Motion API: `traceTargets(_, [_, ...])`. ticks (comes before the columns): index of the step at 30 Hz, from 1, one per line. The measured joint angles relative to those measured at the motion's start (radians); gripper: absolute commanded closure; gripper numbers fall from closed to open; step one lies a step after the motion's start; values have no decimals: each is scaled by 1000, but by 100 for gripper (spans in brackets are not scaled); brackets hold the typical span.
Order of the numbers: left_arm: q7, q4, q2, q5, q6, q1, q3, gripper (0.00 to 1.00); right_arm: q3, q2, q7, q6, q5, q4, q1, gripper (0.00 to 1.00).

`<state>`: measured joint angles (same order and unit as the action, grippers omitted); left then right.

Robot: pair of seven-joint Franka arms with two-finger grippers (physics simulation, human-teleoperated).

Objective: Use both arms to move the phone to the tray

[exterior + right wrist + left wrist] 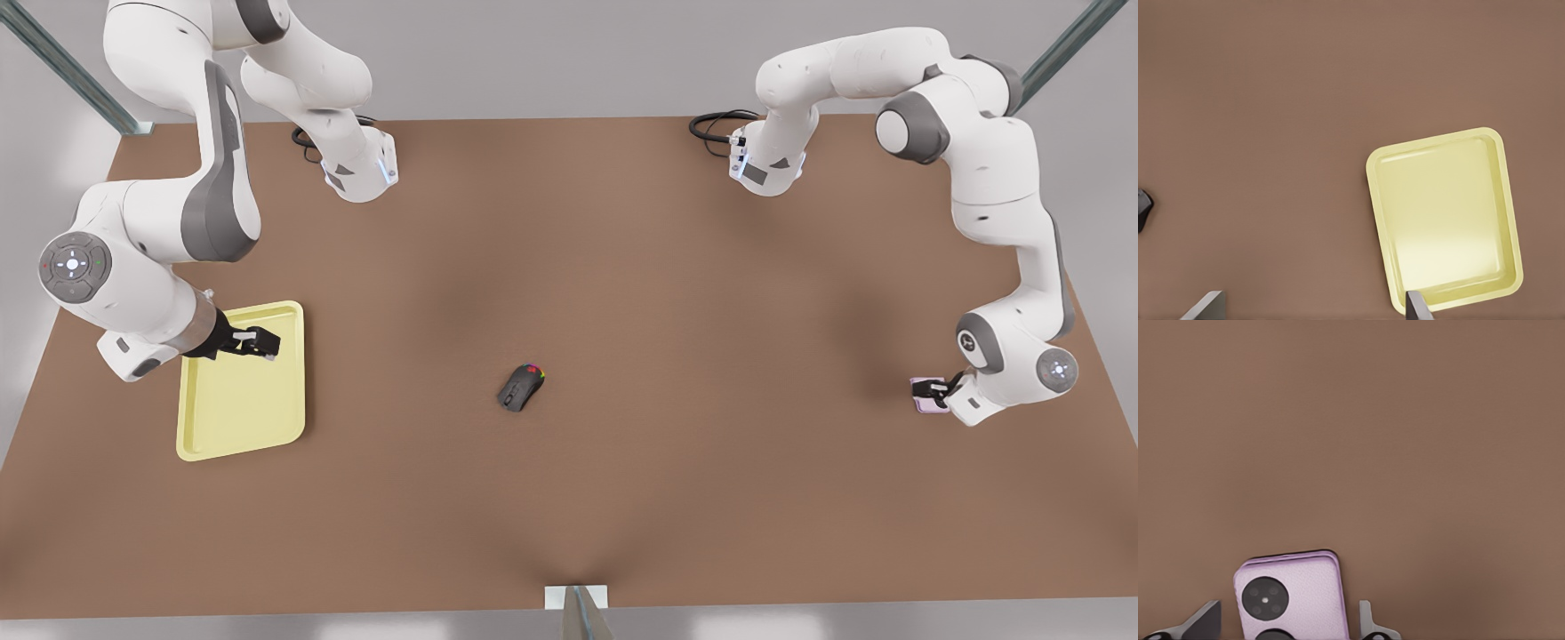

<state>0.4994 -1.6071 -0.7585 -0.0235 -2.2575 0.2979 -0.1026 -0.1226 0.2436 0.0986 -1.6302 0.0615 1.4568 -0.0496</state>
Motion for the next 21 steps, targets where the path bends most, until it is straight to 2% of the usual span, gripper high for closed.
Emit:
traceTargets(20, [-165, 3, -28, -2, -24, 0, 1, 0, 2, 34, -5, 6, -1, -36, -8, 0])
traceTargets(21, [-172, 4, -29, -4, -24, 1, 1, 10, 2, 35, -5, 6, -2, -36, -9, 0])
